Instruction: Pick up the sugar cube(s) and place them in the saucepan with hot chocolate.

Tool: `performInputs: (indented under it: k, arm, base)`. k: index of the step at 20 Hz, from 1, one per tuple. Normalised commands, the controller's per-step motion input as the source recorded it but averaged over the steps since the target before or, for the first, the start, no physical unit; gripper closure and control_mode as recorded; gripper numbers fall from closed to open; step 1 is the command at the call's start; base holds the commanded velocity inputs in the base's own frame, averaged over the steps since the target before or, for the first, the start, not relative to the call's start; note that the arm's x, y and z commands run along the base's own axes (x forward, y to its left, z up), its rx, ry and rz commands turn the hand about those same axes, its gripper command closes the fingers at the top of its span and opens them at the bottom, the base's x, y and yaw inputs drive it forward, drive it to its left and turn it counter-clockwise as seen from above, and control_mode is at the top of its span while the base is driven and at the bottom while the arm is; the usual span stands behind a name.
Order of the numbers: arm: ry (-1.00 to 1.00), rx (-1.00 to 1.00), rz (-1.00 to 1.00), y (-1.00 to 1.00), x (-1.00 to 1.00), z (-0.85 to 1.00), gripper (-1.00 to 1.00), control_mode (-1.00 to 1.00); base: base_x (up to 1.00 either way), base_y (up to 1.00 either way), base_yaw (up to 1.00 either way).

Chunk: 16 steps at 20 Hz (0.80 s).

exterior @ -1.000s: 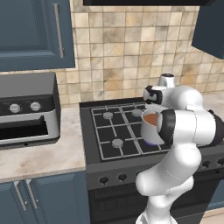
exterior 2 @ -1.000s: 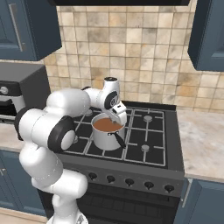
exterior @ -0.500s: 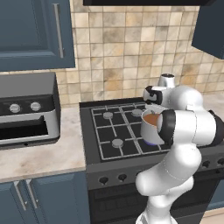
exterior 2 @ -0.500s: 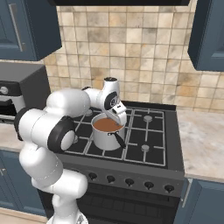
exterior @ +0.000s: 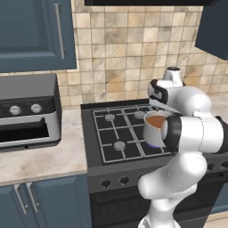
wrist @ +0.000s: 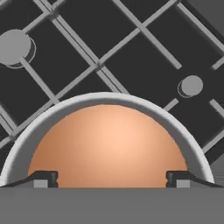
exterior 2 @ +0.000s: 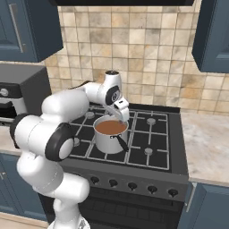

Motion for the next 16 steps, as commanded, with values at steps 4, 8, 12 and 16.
performInputs:
  k: [4, 8, 12, 16]
  arm:
    - [0.00, 0.00, 0.00, 0.09, -0.40, 0.72, -1.00, -1.00]
    - [-0.03, 0.00, 0.00, 0.28, -0.53, 0.72, -1.00, -1.00]
    - [-0.08, 0.00, 0.06, 0.50, -0.62, 0.63, -1.00, -1.00]
    - [-0.12, 0.00, 0.13, 0.63, -0.48, 0.60, -1.00, -1.00]
  base:
    - [0.00, 0.00, 0.00]
    - [0.00, 0.00, 0.00]
    - [0.00, 0.00, 0.00]
    - [0.00, 0.00, 0.00]
